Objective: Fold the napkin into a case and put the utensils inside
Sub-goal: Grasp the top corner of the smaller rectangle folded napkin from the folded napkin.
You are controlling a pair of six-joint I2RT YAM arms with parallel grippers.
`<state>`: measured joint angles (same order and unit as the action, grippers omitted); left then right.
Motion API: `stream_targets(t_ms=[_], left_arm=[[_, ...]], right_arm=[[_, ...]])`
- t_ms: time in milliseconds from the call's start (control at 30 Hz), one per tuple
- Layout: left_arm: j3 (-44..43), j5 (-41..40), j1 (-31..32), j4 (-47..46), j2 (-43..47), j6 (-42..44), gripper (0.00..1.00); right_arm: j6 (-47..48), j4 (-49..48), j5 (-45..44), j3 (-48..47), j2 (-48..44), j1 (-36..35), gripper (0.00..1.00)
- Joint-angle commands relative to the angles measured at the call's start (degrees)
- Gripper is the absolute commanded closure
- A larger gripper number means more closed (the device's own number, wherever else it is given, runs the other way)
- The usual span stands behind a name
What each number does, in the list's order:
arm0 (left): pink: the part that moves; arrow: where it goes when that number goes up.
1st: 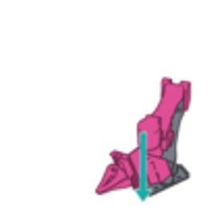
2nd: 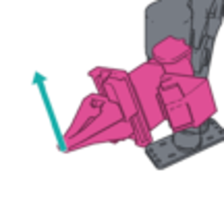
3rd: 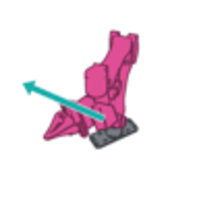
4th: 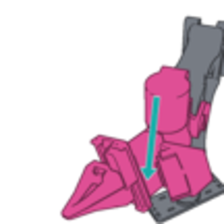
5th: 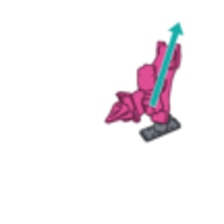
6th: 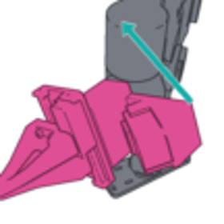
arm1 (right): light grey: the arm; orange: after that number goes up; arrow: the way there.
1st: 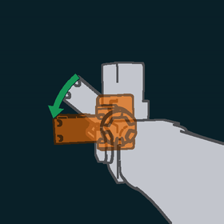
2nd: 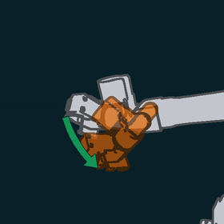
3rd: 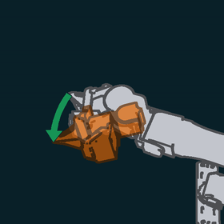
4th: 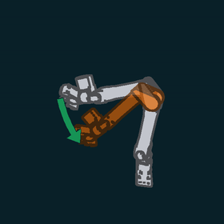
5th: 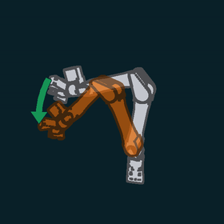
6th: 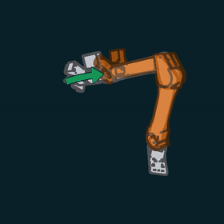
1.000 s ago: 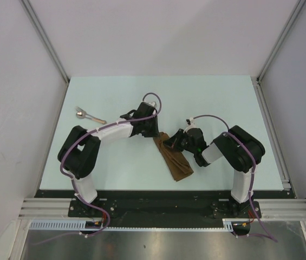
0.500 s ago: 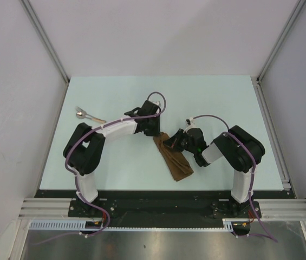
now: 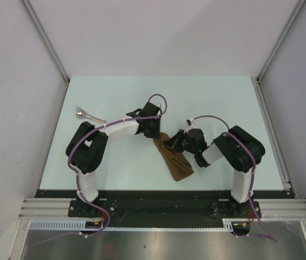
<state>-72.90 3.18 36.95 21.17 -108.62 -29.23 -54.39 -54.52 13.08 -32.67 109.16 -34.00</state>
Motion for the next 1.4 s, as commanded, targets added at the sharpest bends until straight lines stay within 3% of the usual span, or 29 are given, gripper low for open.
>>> stream_targets(t_ms=[0,33,167,200,567,1000,1367], left_arm=[[-1.1,-0.7,0.2,0.5,-0.4,1.5,0.8],[-1.0,-0.6,0.2,0.3,-0.5,1.5,0.8],[-0.9,-0.1,0.2,0.3,-0.2,1.5,0.99],[-0.8,0.2,0.2,0.1,0.3,1.5,1.0],[5.3,11.6,-1.7,-5.8,7.2,0.6,1.0],[11.4,25.3,-9.0,-13.6,7.1,-5.0,1.0],[15.6,37.5,-13.6,-25.3,5.7,-12.8,1.0]], right_arm=[[0.9,-1.1,0.5,0.6,-0.6,0.1,1.0],[0.8,-1.2,0.6,0.5,-0.6,0.1,1.0],[0.9,-1.6,1.4,0.0,-0.2,0.0,1.0],[1.0,-1.6,1.8,-0.1,-0.2,0.1,1.0],[2.4,0.6,2.9,-0.3,-2.6,0.3,1.0],[2.9,1.1,5.5,-1.7,-2.9,-0.2,1.0],[11.8,11.8,1.1,-5.3,-4.2,-3.0,1.0]])
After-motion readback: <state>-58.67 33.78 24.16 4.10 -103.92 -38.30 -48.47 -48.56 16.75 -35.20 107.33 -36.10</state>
